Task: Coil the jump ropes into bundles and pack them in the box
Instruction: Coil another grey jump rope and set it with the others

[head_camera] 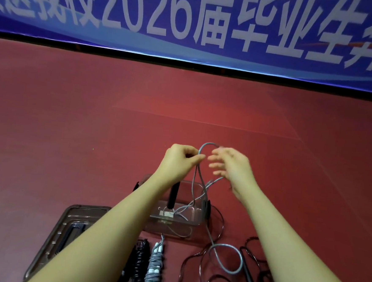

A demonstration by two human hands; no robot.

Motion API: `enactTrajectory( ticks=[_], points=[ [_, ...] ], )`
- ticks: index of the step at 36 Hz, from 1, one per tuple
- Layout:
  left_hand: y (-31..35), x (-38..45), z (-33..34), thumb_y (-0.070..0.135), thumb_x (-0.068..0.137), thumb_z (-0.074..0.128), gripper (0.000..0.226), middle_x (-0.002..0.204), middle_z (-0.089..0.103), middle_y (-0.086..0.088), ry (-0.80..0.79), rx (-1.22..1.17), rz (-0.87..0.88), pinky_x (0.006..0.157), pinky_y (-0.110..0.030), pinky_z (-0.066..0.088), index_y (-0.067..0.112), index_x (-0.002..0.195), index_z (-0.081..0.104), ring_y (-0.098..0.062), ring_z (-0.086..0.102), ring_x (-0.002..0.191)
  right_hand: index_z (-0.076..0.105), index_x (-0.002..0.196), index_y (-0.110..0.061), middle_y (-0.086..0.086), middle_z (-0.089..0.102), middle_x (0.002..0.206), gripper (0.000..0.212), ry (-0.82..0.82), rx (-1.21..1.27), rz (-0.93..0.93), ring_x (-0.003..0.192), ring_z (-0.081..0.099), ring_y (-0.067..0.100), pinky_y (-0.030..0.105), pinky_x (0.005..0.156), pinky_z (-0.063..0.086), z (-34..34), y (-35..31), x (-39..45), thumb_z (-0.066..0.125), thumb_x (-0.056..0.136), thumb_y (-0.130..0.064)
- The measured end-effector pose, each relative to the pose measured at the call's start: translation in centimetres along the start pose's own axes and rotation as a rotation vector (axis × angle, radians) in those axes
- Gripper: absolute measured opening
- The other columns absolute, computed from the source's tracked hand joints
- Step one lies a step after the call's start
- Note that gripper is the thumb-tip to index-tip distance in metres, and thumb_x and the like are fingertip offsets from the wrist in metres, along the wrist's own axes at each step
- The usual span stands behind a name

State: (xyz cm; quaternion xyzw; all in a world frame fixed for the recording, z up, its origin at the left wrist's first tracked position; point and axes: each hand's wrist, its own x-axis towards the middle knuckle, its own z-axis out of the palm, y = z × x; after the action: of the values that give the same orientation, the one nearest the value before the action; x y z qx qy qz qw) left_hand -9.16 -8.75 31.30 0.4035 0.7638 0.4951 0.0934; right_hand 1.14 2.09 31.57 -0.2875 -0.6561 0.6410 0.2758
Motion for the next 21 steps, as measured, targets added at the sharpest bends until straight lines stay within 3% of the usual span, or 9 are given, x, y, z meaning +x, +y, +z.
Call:
enactTrajectory(
  ticks=[2, 5, 7, 10, 15, 17, 19, 21],
  points=[
    [0.3, 0.3, -0.1, 0.022, 0.085, 0.068, 0.020, 0.048, 0.051, 0.013, 0.063, -0.048, -0.012, 0.055, -0.022, 0.036, 0.017, 0.067, 0.065, 0.000, 0.040, 0.047, 0.062, 0.084, -0.014, 0.006, 0.064, 0.081, 0.011, -0.207, -0.308, 0.012, 0.068, 0.058, 0.015, 0.024, 0.061, 0.047, -0.1, 0.7, -0.3, 0.056, 0.091, -0.009],
    [0.7, 0.5, -0.3, 0.021, 0.086, 0.068, 0.020, 0.051, 0.052, 0.008, 0.140, -0.109, -0.035, 0.057, -0.025, 0.036, 0.015, 0.067, 0.067, -0.007, 0.040, 0.050, 0.065, 0.091, -0.007, 0.009, 0.065, 0.081, 0.008, -0.443, -0.469, 0.047, 0.072, 0.062, 0.019, 0.032, 0.069, 0.050, 0.2, 1.5, -1.1, 0.058, 0.089, -0.005],
    [0.8, 0.6, -0.5, 0.023, 0.089, 0.063, 0.022, 0.054, 0.054, 0.005, 0.159, -0.138, -0.045, 0.057, -0.026, 0.035, 0.012, 0.071, 0.068, -0.010, 0.040, 0.052, 0.064, 0.092, -0.004, 0.009, 0.065, 0.077, 0.013, -0.395, -0.430, 0.011, 0.066, 0.062, 0.020, 0.030, 0.064, 0.048, 0.4, 1.4, -1.3, 0.053, 0.090, 0.001],
    [0.5, 0.9, -0.4, 0.014, 0.094, 0.051, 0.020, 0.068, 0.060, 0.003, 0.114, -0.182, -0.101, 0.058, -0.025, 0.038, 0.012, 0.089, 0.070, -0.012, 0.045, 0.054, 0.061, 0.083, -0.014, 0.007, 0.064, 0.076, 0.024, -0.211, -0.297, -0.039, 0.065, 0.062, 0.018, 0.029, 0.064, 0.050, 0.6, 0.8, -1.1, 0.047, 0.093, 0.003],
    [0.1, 0.0, 0.1, 0.005, 0.088, 0.052, 0.026, 0.080, 0.059, 0.004, -0.229, -0.035, -0.171, 0.062, -0.017, 0.043, 0.009, 0.110, 0.064, -0.006, 0.051, 0.065, 0.061, 0.086, -0.016, 0.006, 0.067, 0.080, 0.023, 0.011, 0.012, -0.101, 0.074, 0.068, 0.014, 0.027, 0.066, 0.057, 0.7, -0.2, -0.7, 0.047, 0.095, 0.001],
    [-0.2, -0.5, 0.4, 0.009, 0.086, 0.058, 0.019, 0.082, 0.061, 0.003, -0.322, 0.049, -0.123, 0.063, -0.015, 0.043, 0.012, 0.104, 0.066, -0.005, 0.052, 0.066, 0.060, 0.086, -0.014, 0.009, 0.067, 0.082, 0.022, 0.066, 0.169, -0.099, 0.077, 0.069, 0.018, 0.030, 0.069, 0.058, 0.8, -0.7, -0.6, 0.046, 0.095, 0.000],
    [-0.5, -0.5, 0.6, 0.017, 0.088, 0.062, 0.006, 0.072, 0.061, 0.003, -0.312, 0.101, -0.081, 0.062, -0.021, 0.043, 0.017, 0.085, 0.067, -0.004, 0.050, 0.059, 0.058, 0.086, -0.013, 0.010, 0.066, 0.084, 0.021, 0.101, 0.309, -0.103, 0.079, 0.069, 0.021, 0.032, 0.070, 0.058, 0.7, -1.0, -0.5, 0.045, 0.096, 0.000],
    [-0.8, -0.3, 0.5, 0.024, 0.090, 0.062, 0.023, 0.058, 0.056, 0.006, -0.230, 0.124, -0.069, 0.053, -0.019, 0.040, 0.020, 0.068, 0.063, 0.001, 0.045, 0.046, 0.057, 0.088, -0.012, 0.012, 0.065, 0.086, 0.019, 0.132, 0.403, -0.119, 0.081, 0.069, 0.022, 0.033, 0.072, 0.059, 0.6, -1.2, -0.4, 0.044, 0.097, 0.000]
  ],
)
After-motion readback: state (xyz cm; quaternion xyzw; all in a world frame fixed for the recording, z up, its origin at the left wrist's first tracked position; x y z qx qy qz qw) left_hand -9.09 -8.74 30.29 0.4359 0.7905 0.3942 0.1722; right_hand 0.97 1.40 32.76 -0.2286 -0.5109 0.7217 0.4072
